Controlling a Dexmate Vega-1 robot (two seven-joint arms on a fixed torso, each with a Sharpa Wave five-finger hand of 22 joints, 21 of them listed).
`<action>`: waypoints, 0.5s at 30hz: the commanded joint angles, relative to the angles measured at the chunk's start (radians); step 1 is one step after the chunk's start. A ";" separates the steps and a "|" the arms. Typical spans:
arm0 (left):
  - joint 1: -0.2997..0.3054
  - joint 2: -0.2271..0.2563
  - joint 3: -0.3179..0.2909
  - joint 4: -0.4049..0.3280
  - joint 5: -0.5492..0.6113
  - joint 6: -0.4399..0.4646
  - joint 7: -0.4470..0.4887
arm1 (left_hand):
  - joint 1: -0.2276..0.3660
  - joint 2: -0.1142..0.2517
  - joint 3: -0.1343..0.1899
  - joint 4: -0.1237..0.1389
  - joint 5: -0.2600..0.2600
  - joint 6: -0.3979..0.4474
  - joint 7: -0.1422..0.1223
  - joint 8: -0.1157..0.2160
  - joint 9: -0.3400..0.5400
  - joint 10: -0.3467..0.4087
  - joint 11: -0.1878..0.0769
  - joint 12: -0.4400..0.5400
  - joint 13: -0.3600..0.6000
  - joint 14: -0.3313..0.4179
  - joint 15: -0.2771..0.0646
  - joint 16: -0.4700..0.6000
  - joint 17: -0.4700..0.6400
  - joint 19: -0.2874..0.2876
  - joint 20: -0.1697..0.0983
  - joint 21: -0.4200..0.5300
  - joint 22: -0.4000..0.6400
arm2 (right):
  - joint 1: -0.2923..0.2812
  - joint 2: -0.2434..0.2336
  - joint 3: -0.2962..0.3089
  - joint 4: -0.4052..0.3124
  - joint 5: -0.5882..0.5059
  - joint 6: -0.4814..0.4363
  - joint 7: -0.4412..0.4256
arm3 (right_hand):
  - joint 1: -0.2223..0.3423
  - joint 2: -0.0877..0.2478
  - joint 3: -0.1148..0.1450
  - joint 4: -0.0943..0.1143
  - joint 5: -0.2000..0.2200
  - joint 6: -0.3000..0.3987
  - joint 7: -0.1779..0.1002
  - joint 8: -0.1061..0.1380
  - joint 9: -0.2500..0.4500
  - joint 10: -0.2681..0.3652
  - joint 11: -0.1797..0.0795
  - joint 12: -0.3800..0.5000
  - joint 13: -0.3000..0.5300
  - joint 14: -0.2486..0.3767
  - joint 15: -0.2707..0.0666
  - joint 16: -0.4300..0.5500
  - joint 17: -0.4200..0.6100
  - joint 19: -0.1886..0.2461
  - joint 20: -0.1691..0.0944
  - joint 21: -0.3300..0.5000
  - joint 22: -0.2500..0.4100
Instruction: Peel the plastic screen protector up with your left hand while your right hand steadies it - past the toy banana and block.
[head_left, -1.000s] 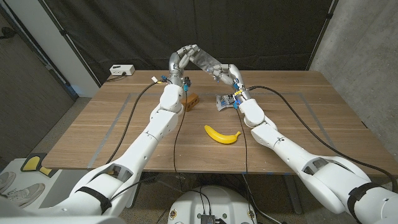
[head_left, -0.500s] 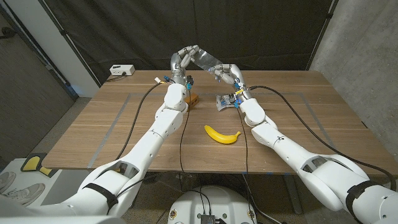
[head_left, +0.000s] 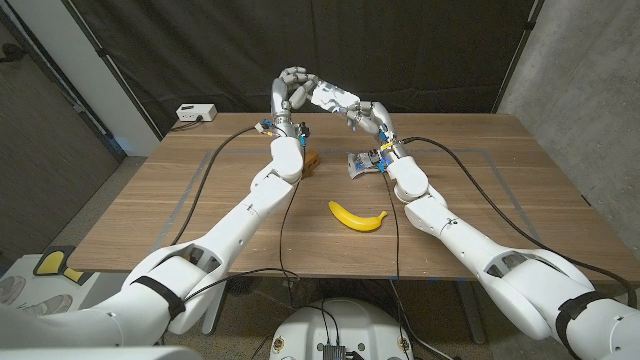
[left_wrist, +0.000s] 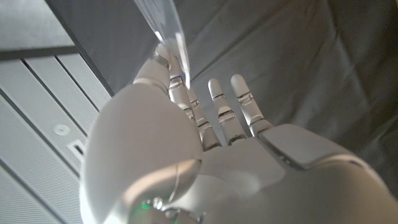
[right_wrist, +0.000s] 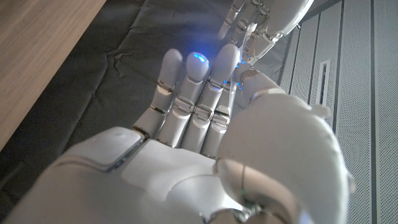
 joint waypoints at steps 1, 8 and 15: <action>-0.058 0.095 0.128 0.010 0.469 0.079 0.303 | -0.002 -0.002 0.000 0.006 0.013 0.101 -0.095 -0.013 0.004 -0.021 -0.001 0.005 0.010 -0.021 -0.130 -0.004 0.008 -0.003 -0.001 -0.002 0.004 | -0.020 -0.007 0.017 -0.038 0.027 -0.037 0.015 | 0.004 -0.004 0.017 -0.008 0.006 0.055 0.037 0.011 0.066 0.011 0.000 -0.001 0.002 0.044 -0.041 0.007 0.006 0.011 -0.128 0.002 0.001; -0.043 0.081 0.090 0.007 0.661 0.101 0.315 | -0.003 -0.005 -0.003 0.009 0.018 0.109 -0.108 -0.023 0.005 -0.037 -0.002 0.010 0.023 -0.040 -0.129 -0.004 0.014 -0.004 -0.008 -0.005 0.003 | -0.024 -0.009 0.017 -0.051 0.027 -0.046 0.022 | 0.004 -0.007 0.022 -0.008 0.008 0.057 0.038 0.010 0.068 0.012 0.001 -0.002 0.003 0.044 -0.041 0.011 0.007 0.014 -0.128 0.002 0.001; -0.002 0.030 -0.015 -0.001 0.952 0.121 0.315 | -0.006 -0.006 -0.006 0.012 0.022 0.122 -0.110 -0.031 0.005 -0.042 -0.004 0.020 0.036 -0.050 -0.128 -0.003 0.018 -0.007 -0.010 -0.008 0.003 | -0.035 -0.013 0.019 -0.083 0.033 -0.066 0.022 | 0.006 -0.009 0.027 -0.009 0.009 0.058 0.038 0.010 0.068 0.015 -0.002 -0.002 0.004 0.047 -0.041 0.016 0.008 0.018 -0.129 0.003 0.002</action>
